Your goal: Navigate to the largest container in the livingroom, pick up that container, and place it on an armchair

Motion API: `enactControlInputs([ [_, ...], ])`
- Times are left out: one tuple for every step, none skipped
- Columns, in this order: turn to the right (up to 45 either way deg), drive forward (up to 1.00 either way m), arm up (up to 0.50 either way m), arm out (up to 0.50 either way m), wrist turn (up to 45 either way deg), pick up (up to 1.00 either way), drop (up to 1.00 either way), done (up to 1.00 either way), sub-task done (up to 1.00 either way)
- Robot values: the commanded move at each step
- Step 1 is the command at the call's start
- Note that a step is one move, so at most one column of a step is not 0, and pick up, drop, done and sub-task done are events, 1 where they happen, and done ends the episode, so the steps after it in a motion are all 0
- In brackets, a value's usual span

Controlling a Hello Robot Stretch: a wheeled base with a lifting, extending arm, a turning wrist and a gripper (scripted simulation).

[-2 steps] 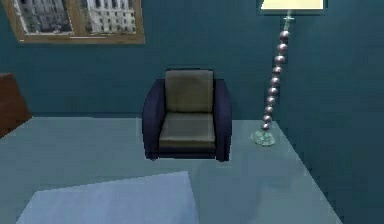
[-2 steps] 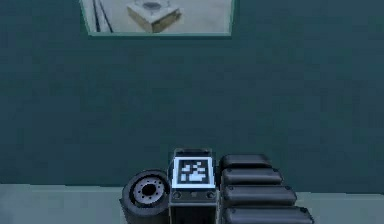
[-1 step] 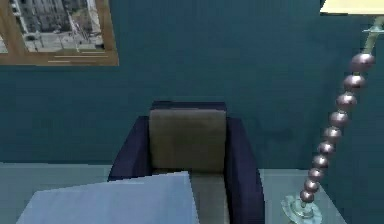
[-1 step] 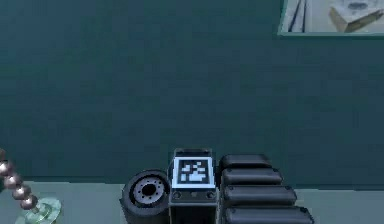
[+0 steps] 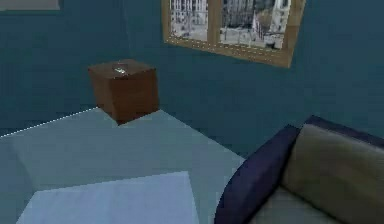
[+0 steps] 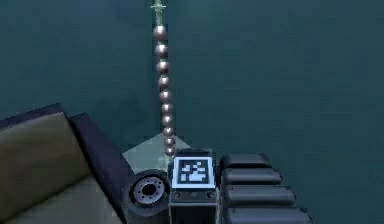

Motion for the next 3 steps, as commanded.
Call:
enactControlInputs([
  [-36.0, 0.0, 0.0, 0.0, 0.0, 0.0, 0.0, 0.0, 0.0],
  [0.0, 0.0, 0.0, 0.48, 0.0, 0.0, 0.0, 0.0, 0.0],
  [0.0, 0.0, 0.0, 0.0, 45.0, 0.0, 0.0, 0.0, 0.0],
])
